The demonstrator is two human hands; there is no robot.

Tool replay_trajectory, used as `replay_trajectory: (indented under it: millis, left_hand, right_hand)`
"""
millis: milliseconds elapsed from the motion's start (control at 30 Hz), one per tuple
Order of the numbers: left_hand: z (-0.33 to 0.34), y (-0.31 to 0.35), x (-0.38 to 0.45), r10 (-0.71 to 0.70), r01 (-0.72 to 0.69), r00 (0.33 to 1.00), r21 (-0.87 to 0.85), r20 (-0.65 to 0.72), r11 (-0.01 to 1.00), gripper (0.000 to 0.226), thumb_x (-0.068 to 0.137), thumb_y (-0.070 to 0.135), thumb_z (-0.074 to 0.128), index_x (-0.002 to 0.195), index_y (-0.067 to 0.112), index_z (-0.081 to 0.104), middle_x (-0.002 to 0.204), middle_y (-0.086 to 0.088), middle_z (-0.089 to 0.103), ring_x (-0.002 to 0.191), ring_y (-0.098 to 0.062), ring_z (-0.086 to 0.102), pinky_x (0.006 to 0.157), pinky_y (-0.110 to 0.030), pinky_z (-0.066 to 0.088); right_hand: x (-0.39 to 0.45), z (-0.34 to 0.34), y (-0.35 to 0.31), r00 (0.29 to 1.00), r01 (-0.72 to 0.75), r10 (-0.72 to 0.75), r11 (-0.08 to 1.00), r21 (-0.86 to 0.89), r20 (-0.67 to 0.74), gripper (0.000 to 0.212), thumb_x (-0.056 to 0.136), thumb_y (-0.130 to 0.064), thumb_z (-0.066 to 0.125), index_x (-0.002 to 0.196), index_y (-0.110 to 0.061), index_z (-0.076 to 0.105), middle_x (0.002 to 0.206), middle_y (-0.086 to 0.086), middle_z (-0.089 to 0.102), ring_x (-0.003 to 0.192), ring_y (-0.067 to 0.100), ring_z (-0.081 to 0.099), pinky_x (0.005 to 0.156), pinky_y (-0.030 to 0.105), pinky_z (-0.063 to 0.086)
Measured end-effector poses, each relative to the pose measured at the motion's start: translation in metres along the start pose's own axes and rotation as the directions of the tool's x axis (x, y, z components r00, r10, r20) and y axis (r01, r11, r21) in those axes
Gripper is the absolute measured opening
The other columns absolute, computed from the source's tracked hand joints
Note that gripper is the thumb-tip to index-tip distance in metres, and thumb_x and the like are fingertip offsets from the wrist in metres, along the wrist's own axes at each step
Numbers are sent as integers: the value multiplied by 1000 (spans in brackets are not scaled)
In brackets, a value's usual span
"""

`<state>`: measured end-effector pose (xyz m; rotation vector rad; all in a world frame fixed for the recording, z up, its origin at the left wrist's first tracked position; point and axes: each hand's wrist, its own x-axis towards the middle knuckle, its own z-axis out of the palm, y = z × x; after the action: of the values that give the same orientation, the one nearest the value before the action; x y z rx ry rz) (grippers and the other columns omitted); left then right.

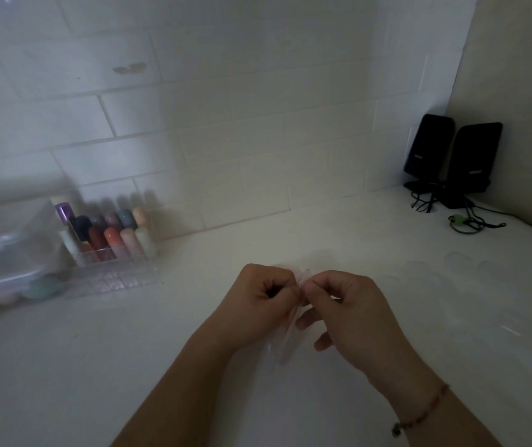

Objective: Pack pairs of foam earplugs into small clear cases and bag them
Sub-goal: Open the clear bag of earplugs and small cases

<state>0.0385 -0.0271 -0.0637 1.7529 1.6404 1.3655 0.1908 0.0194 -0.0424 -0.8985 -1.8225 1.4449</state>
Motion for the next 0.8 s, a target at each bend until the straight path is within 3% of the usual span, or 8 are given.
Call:
replay_trajectory:
  millis: [100, 333, 567, 667, 800]
  left_hand:
    - [-2, -2, -1, 9, -10, 1000, 44, 28, 999, 28, 82, 24, 61, 60, 7, 56, 56, -7, 55, 50, -21, 47, 49, -35, 38]
    - [-4, 0, 0, -8, 5, 999, 89, 38, 996, 23, 82, 15, 59, 60, 20, 58, 54, 5, 53, 50, -9, 46, 50, -27, 38]
    - [-4, -2, -1, 1, -15, 997, 184, 74, 983, 28, 83, 44, 64, 64, 25, 56, 56, 6, 51, 50, -10, 44, 50, -29, 36]
    - [-4, 0, -1, 4, -13, 996, 102, 91, 995, 31, 87, 38, 63, 67, 14, 59, 59, 0, 53, 52, -15, 46, 52, -34, 38]
    - [-6, 5, 0, -38, 42, 994, -32, 103, 999, 28, 89, 15, 62, 62, 11, 58, 55, 6, 51, 50, -10, 46, 52, -27, 36]
  right_hand:
    - [0, 0, 1, 1000, -2, 2, 1000, -3, -10, 21, 94, -13, 57, 78, -12, 71, 67, 2, 71, 60, 16, 71, 44, 32, 53]
    - [0, -6, -1, 997, -82, 82, 992, 96, 6, 22, 94, -10, 57, 80, -11, 74, 74, 2, 74, 63, 21, 72, 48, 32, 52]
    - [4, -8, 0, 997, -73, 74, 996, 49, -25, 21, 93, -11, 58, 78, -13, 73, 68, 5, 73, 62, 19, 72, 49, 31, 53]
    - [3, -12, 0, 996, -87, 86, 993, 83, 10, 21, 93, -10, 58, 79, -11, 74, 71, 3, 73, 64, 20, 72, 49, 32, 53]
    - [2, -9, 1, 999, -50, 50, 998, 34, -3, 24, 94, -9, 56, 76, -11, 71, 73, 0, 72, 62, 19, 71, 45, 30, 51]
